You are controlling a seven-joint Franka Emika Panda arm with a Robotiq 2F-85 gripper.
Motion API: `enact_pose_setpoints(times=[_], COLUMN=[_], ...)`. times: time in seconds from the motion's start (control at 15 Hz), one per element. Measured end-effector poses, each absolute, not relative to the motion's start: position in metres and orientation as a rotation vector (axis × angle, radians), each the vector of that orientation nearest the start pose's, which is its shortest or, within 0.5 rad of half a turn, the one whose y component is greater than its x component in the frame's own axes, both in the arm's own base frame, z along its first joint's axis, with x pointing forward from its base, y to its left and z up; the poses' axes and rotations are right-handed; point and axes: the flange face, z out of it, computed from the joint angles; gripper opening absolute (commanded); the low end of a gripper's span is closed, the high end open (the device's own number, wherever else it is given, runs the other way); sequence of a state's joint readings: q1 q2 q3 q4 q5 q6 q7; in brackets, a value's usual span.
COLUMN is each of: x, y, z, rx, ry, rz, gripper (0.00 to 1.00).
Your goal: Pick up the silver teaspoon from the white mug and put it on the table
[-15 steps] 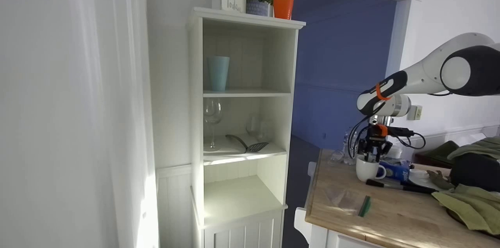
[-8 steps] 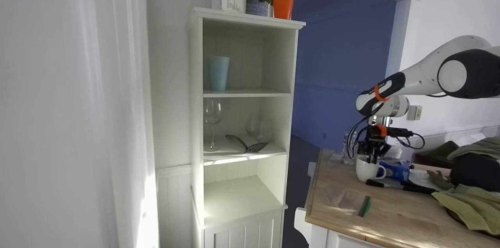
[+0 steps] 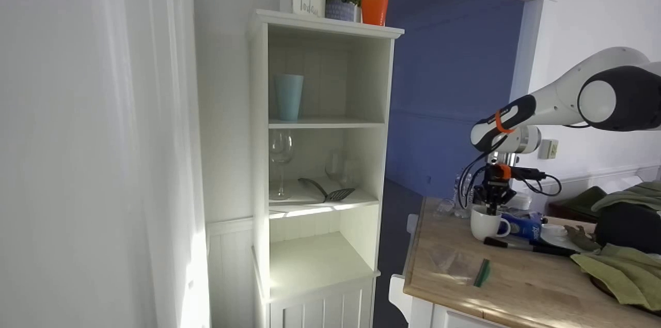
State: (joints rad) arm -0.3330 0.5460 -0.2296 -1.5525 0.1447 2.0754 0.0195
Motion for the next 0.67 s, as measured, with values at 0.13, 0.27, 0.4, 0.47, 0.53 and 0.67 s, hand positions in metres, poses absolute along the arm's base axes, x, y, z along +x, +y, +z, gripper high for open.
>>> enact_pose_setpoints(times=[0.13, 0.27, 0.4, 0.47, 0.53, 0.67], x=[0.603, 0.604, 0.604, 0.604, 0.603, 0.599], y=[-0.345, -0.346, -0.347, -0.347, -0.346, -0.344], z=[0.342, 0.349, 0.359, 0.364, 0.369, 0.379], rx=[-2.98, -2.976, -2.967, -2.959, -2.95, -2.931], ry=[0.965, 0.977, 0.988, 0.994, 1.003, 1.023], rz=[0.0, -0.009, -0.015, -0.014, -0.01, 0.014], gripper=[0.06, 0.05, 0.05, 0.05, 0.05, 0.06])
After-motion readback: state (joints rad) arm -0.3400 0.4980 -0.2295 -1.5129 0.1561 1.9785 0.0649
